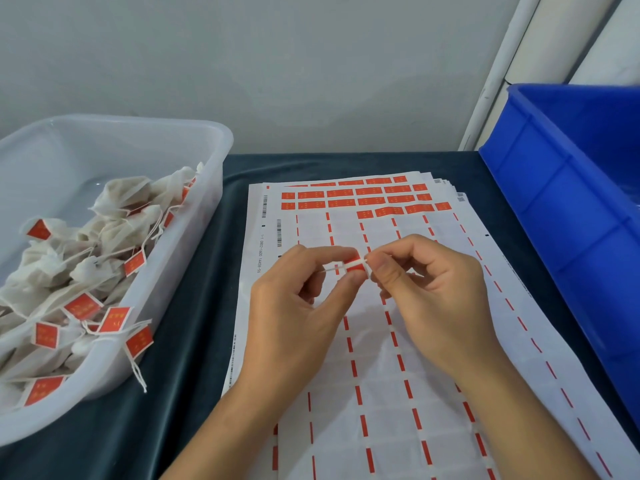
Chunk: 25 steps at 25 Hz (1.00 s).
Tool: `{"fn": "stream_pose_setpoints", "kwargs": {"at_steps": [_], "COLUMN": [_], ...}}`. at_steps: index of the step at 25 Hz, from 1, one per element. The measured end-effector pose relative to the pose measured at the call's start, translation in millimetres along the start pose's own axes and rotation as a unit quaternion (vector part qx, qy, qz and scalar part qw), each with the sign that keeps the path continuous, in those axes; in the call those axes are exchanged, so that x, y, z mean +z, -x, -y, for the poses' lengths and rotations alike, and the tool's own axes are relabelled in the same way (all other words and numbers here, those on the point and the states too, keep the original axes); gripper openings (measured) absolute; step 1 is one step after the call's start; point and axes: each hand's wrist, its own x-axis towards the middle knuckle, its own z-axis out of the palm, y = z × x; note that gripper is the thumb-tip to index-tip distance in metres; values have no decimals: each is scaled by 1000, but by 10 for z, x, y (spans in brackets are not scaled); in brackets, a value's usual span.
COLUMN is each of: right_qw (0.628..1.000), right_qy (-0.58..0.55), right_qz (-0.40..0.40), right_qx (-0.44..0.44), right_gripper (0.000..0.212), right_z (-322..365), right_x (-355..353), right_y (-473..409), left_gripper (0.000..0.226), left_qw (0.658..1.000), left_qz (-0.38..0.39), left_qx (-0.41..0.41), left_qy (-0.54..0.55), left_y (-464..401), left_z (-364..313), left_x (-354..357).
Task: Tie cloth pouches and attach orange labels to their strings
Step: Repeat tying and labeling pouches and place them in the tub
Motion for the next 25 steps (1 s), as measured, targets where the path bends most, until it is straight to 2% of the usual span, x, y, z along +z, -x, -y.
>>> {"fn": "stream_pose_setpoints", "kwargs": {"at_steps": [8, 13, 20, 23, 25], "right_qw": [999, 999, 998, 998, 998], "right_qy": [-30, -41, -62, -63, -55], "right_qz": [-2, 14, 21, 23, 24], "right_qx": [9, 23, 15, 12, 11], "right_gripper": [11, 18, 16, 15, 13], "right_z": [11, 3, 15, 8, 3], "right_x": [-8, 19, 19, 18, 19], "right_y": [-7, -1, 10, 6, 7], "left_gripper": [7, 24, 10, 21, 40], "left_qw": [995, 981, 978, 975, 973], "left_qz": [53, 92, 109, 112, 109], "left_qx": [-67, -91, -106, -103, -118], "left_qy": [51, 144, 141, 162, 168], "left_y": [-43, -78, -86, -92, -96], "left_z": [14, -37, -34, -69, -87], "left_x": [-43, -113, -125, -141, -143]}}
